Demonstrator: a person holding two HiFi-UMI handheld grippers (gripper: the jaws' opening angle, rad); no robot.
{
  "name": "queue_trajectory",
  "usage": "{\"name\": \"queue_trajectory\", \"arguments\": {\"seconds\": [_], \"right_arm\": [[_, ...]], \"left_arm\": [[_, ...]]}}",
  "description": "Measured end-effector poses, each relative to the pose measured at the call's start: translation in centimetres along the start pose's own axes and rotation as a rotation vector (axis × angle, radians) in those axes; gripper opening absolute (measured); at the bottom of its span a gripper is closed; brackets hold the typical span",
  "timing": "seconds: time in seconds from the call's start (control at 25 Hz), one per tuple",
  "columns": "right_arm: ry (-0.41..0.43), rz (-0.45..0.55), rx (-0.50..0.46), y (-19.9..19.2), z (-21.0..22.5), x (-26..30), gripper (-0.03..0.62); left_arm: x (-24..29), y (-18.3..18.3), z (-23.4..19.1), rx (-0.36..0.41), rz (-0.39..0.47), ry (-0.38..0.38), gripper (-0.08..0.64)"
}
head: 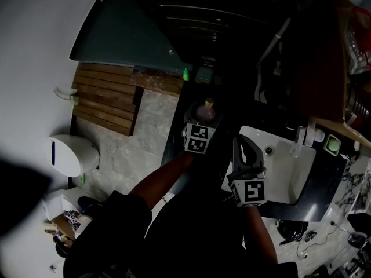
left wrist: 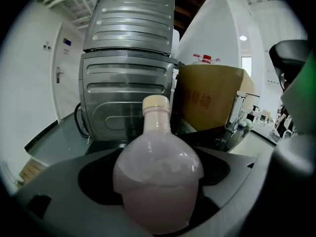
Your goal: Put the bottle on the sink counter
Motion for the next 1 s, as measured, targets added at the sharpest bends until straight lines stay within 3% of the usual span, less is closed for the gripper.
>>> {"name": "queue_trajectory", "arguments": {"seconds": [0.2, 1.0], "right_arm": [[0.015, 0.000, 0.008, -0.3, 0.2, -0.1, 0.040], [0.012, 0.000, 0.029, -0.9, -0.1, -0.7, 0.040]], "left_arm": [[0.5, -0.7, 0.4, 0.031, -0.050, 0.006, 0.400], [0.4, -1.2, -0.2, 0.123, -0.085, -0.034, 0.400]]}}
Point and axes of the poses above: the fingertips, and each gripper's own axes: x forward along the fingers, z to its right, y out of its top, the point moved 8 cm from there along -x, backward along the fingers, and after that the axes turned 9 degrees about -x, right-handed, at the moved point
